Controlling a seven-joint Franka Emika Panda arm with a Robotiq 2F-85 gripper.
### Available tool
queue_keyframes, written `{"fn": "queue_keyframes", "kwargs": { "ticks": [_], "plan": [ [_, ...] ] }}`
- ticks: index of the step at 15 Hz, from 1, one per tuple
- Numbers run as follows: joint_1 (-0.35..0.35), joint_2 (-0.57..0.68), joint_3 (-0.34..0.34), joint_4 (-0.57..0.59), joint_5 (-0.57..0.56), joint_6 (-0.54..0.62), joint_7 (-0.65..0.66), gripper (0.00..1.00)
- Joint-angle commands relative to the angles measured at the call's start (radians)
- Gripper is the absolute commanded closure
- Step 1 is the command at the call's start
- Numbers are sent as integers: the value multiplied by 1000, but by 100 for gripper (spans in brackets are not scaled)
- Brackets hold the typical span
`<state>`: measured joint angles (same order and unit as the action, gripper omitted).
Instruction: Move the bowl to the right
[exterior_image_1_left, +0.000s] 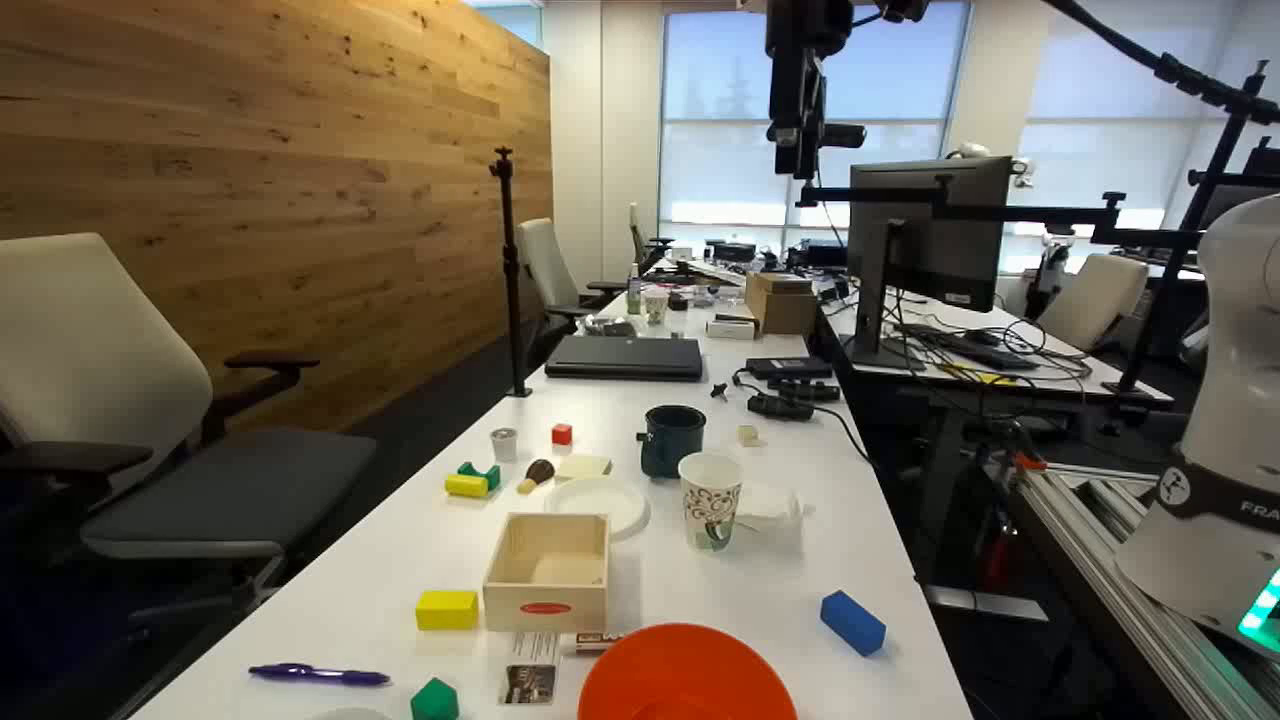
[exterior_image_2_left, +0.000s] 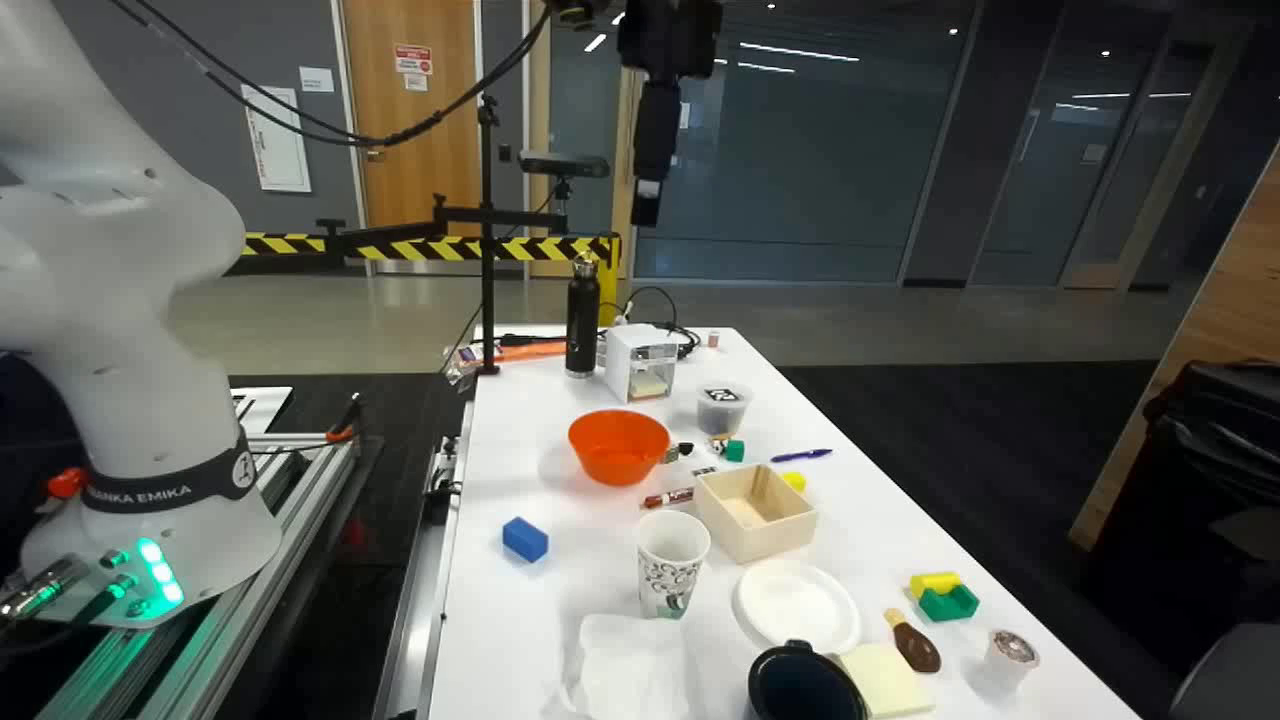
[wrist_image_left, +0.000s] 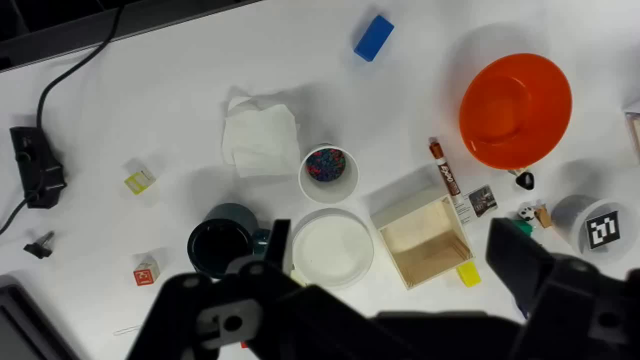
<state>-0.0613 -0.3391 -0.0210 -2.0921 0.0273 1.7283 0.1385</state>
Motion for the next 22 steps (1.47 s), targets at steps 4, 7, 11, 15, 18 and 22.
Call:
{"fn": "queue_keyframes", "kwargs": {
  "ticks": [4, 7, 11, 15, 18, 22],
  "plan": [
    [2, 1, -2, 3, 0, -2, 0, 0],
    [2, 1, -2, 3, 0, -2, 0, 0],
    [30, 79, -6, 31, 17, -5, -120, 0],
    [69, 213, 20, 96, -1, -38, -234, 0],
    [97, 295, 47, 134, -17, -62, -304, 0],
    [125, 363, 80, 159, -8, -76, -442, 0]
  ]
}}
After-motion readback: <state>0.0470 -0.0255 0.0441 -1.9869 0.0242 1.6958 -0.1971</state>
